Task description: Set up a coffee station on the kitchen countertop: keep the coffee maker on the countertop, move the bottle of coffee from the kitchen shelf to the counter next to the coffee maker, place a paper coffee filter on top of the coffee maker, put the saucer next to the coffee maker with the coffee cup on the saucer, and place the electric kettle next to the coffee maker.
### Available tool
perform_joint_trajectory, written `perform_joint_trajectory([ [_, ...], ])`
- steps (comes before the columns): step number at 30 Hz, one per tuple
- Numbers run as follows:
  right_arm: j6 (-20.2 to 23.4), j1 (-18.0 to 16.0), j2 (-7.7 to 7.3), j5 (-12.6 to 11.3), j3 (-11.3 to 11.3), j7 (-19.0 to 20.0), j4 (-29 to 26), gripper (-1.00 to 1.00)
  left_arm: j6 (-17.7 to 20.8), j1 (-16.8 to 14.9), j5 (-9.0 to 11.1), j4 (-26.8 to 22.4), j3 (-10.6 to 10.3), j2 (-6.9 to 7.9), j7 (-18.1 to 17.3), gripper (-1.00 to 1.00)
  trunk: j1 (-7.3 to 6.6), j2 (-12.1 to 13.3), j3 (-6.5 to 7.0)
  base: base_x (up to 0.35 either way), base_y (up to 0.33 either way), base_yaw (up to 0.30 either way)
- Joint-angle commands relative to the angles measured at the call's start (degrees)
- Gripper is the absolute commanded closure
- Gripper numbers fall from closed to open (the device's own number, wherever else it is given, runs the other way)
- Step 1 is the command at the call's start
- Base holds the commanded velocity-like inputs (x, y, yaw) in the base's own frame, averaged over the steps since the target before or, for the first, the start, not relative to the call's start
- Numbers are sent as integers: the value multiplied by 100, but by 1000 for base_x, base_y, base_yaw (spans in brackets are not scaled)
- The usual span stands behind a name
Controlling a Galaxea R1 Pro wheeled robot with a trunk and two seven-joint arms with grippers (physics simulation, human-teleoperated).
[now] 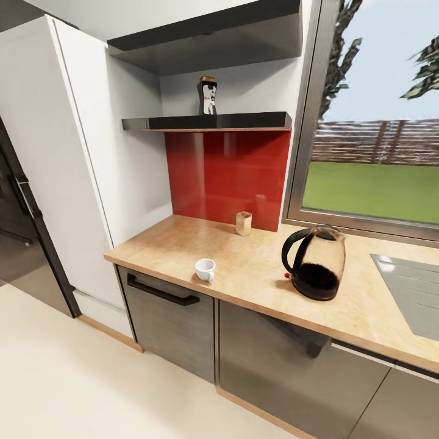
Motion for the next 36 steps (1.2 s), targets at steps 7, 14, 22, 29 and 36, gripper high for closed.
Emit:
perform_joint_trajectory([
  [7,-65,-8,-87,-43,37,81,278,100,-1,1,1,-13,30,-4,-36,-100,0,-3,-5,0,0,-1],
  [14,-66,-8,-89,-43,38,84,313,100,-1,1,1,-13,30,-4,-35,-100,0,-3,-5,0,0,-143],
  [22,-66,-8,-89,-43,38,84,333,100,-1,1,1,-7,31,-4,-35,-100,0,-3,-5,-17,-34,-240],
  [29,-66,-8,-89,-43,38,84,341,100,-1,1,1,2,24,-6,-35,-100,0,-3,-5,-133,-210,-59],
  [36,-74,-8,-81,-62,36,71,552,100,-24,1,19,-83,35,28,-35,-100,0,-3,-5,-45,-59,-98],
])
